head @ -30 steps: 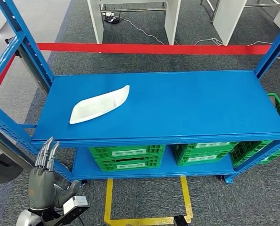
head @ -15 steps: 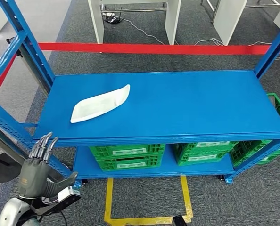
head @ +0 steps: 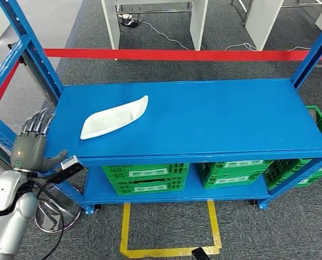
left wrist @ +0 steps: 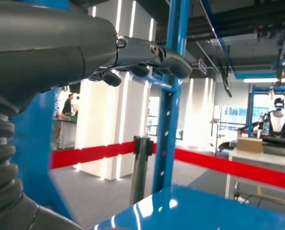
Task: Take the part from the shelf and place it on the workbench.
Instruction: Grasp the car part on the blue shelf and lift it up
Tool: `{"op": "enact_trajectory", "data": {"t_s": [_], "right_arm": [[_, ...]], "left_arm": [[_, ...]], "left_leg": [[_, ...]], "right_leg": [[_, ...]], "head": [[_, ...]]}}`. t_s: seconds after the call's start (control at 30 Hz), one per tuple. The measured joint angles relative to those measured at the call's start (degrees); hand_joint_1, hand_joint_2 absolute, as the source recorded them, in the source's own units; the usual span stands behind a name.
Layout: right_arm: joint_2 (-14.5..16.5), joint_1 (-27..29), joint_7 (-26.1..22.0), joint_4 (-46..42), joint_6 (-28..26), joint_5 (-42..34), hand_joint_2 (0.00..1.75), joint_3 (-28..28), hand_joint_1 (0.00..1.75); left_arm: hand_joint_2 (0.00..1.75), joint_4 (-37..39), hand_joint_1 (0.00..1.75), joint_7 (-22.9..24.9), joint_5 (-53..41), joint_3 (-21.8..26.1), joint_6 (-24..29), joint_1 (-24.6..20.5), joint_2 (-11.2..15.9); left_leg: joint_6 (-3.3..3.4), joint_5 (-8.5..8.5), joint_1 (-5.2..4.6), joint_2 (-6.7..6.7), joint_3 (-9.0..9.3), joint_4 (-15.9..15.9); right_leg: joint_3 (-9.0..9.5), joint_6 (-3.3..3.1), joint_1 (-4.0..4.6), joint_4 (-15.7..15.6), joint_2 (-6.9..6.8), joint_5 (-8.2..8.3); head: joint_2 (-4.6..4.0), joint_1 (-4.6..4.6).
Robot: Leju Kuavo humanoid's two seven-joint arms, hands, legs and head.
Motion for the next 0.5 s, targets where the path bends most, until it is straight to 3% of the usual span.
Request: {"op": "enact_trajectory", "data": {"t_s": [0.03, 0.1, 0.2, 0.23, 0.27, 0.3, 0.37, 0.4, 0.5], "right_arm": [[0.0, 0.0, 0.1, 0.0, 0.0, 0.2, 0.00, 0.2, 0.00], [0.0, -0.1, 0.2, 0.0, 0.1, 0.6, 0.00, 0.5, 0.00], [0.0, -0.2, 0.5, 0.0, 0.1, 1.2, 0.00, 0.9, 0.00], [0.0, -0.2, 0.6, 0.0, 0.1, 1.4, 0.00, 1.0, 0.00], [0.0, -0.2, 0.6, 0.0, 0.1, 1.5, 0.00, 1.0, 0.00], [0.0, -0.2, 0.6, 0.0, 0.1, 1.6, 0.00, 1.1, 0.00], [0.0, -0.2, 0.6, -0.1, 0.1, 1.7, 0.00, 1.3, 0.00], [0.0, -0.2, 0.6, -0.1, 0.1, 1.9, 0.00, 1.4, 0.00], [0.0, -0.2, 0.4, -0.1, 0.4, 2.6, 0.00, 1.7, 0.00]], "left_arm": [[0.00, 1.4, 0.00, -0.1, 0.0, 0.0, 0.3, -1.4, 0.0], [0.00, 3.6, 0.00, -0.5, 0.1, -0.1, 0.8, -3.6, -0.3], [0.00, 5.9, 0.00, -0.6, -0.1, -0.7, 0.9, -5.5, -1.6], [0.00, 6.5, 0.00, -0.5, -0.2, -1.0, 0.8, -5.8, -2.0], [0.00, 6.9, 0.00, -0.4, -0.3, -1.3, 0.8, -6.1, -2.4], [0.00, 7.3, 0.00, -0.4, -0.4, -1.6, 0.8, -6.5, -2.8], [0.00, 7.9, 0.00, -0.2, -0.4, -2.1, 0.6, -7.5, -3.4], [0.00, 8.2, 0.00, -0.1, -0.4, -2.4, 0.4, -8.0, -3.7], [0.00, 9.1, 0.00, 0.4, -0.7, -3.3, -0.2, -9.2, -4.6]], "left_leg": [[-0.29, -0.20, 0.07, 0.01, -0.10, 0.2], [-0.86, -2.08, 0.23, 0.04, -1.24, 2.9], [-1.44, -6.92, 0.41, 0.05, -5.93, 13.6], [-1.49, -7.36, 0.44, 0.05, -6.99, 15.9], [-1.46, -6.62, 0.47, 0.05, -7.10, 16.0], [-1.35, -4.79, 0.50, 0.05, -6.16, 13.7], [-0.99, -0.71, 0.42, 0.05, -2.87, 6.1], [-0.74, 0.27, 0.34, 0.04, -1.53, 2.9], [-0.02, 0.05, 0.11, -0.04, -0.77, 0.4]], "right_leg": [[-0.02, -0.32, -0.06, -0.1, 0.00, 0.16], [0.02, -0.98, -0.25, -0.4, -0.04, 0.41], [0.00, -1.34, -0.25, -0.4, -0.07, 0.38], [0.02, -1.35, -0.24, -0.4, -0.06, 0.36], [0.06, -1.35, -0.24, -0.3, -0.02, 0.35], [0.14, -1.31, -0.24, -0.3, 0.03, 0.32], [0.22, -1.04, -0.14, -0.3, 0.14, 0.19], [0.13, -0.81, -0.04, -0.2, 0.20, 0.14], [-0.32, 0.08, 0.07, -0.2, 0.23, 0.28]], "head": [[0.00, -0.01], [0.00, -0.16], [0.00, -0.27], [0.00, -0.28], [0.00, -0.28], [0.00, -0.28], [0.00, -0.27], [0.00, -0.27], [0.00, -0.20]]}}
